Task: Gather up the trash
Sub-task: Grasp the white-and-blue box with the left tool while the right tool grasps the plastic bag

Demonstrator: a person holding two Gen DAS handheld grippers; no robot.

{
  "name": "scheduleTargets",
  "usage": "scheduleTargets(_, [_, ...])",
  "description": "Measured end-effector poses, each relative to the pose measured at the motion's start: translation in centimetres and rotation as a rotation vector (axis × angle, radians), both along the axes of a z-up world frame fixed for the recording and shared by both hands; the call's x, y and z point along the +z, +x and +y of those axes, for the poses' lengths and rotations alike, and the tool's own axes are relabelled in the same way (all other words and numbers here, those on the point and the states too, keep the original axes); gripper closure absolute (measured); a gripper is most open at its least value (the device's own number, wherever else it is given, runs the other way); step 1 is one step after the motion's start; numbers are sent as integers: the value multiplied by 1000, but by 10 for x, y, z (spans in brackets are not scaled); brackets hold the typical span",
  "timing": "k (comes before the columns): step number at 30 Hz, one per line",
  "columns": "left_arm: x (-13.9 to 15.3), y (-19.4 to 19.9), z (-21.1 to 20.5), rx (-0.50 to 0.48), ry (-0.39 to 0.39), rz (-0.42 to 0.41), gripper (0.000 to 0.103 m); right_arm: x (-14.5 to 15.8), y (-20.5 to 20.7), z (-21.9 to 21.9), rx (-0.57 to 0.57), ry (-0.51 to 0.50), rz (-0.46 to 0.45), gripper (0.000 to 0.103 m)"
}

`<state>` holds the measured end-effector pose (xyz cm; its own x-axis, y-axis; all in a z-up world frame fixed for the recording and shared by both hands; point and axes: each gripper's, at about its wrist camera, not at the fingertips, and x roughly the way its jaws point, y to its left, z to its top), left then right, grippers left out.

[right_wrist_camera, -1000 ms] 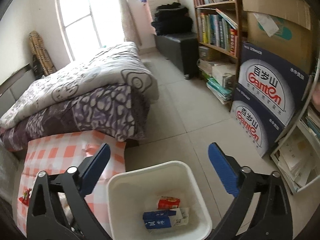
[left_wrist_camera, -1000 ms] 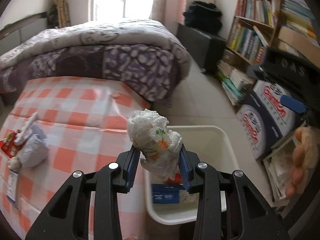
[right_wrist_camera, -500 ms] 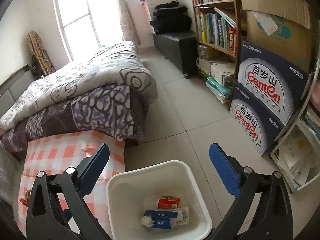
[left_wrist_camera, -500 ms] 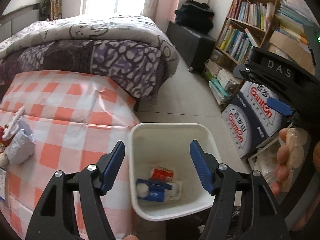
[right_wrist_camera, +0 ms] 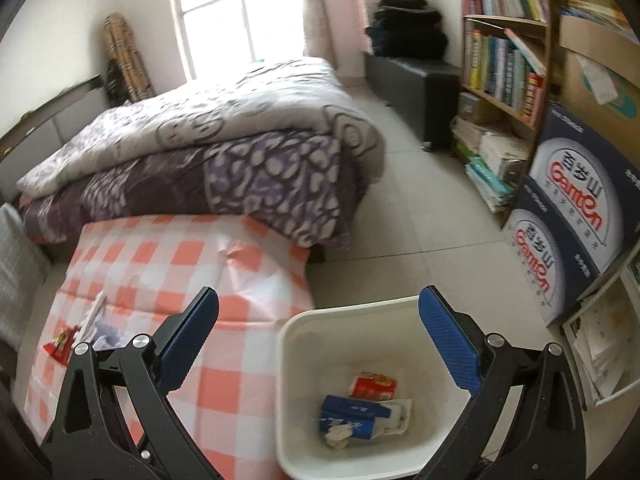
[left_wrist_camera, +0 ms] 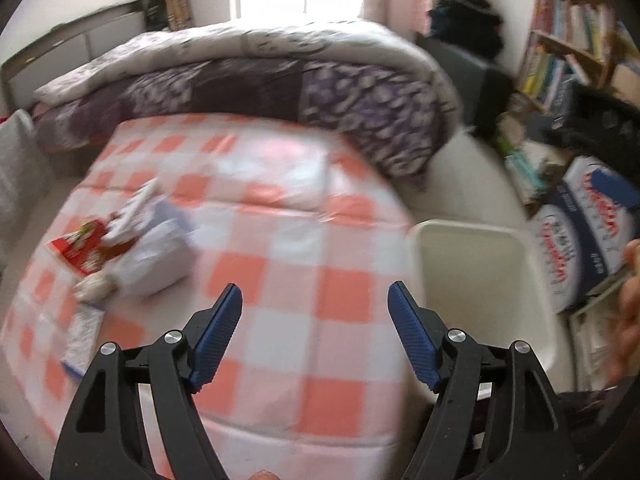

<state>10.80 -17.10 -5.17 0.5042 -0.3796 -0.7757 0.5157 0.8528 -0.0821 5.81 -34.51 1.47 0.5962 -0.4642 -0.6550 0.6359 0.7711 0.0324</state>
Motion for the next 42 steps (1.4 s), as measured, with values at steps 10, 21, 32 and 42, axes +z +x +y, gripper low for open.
scheduleTargets(10, [-47,56,105,230,245,95,28,-20,43,60,133,10,89,7])
scheduleTargets(21, [-98,106,187,343,277,285,28,-64,88,121,240,141,199,7])
scheduleTargets(32, [-114,102,209,301,184,322,43,-133,138,150,201,543,258,7])
scheduleTargets(42, [-89,81,224,331,129,265,44,-146,168,185,167,507,182,7])
